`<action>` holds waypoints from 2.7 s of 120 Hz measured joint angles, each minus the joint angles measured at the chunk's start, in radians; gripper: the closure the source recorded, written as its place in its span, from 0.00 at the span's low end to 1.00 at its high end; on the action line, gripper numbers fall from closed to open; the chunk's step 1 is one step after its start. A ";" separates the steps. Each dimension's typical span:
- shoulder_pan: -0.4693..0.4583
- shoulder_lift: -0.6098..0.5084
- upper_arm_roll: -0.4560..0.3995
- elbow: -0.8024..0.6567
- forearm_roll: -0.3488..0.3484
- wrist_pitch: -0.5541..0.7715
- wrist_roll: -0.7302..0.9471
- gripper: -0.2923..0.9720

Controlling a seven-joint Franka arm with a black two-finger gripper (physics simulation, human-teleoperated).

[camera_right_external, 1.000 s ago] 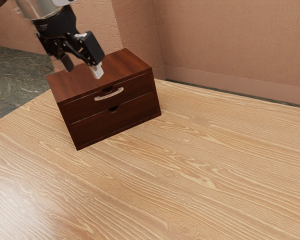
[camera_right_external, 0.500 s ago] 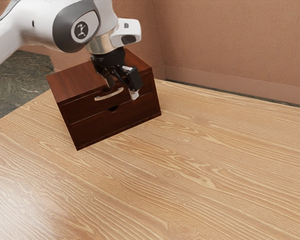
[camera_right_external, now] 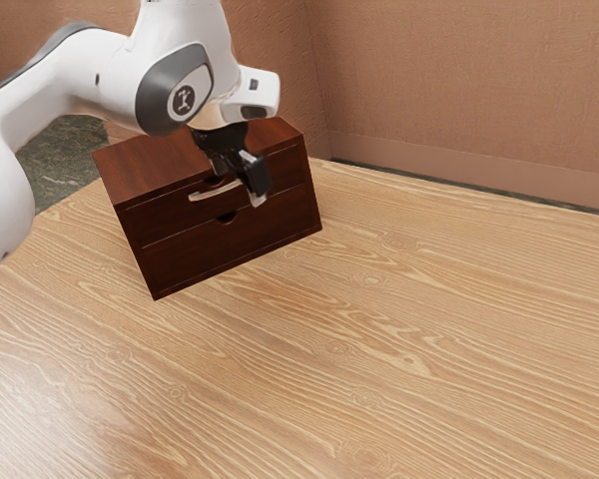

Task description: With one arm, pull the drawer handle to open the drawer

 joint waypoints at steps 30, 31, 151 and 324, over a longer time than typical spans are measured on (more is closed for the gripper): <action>0.023 0.030 0.002 -0.024 0.046 0.063 0.066 0.23; 0.023 0.031 0.002 -0.024 0.047 0.065 0.068 0.23; 0.087 0.099 0.004 -0.018 0.123 0.255 0.175 0.51; 0.061 0.055 -0.004 -0.162 0.126 0.275 0.140 0.53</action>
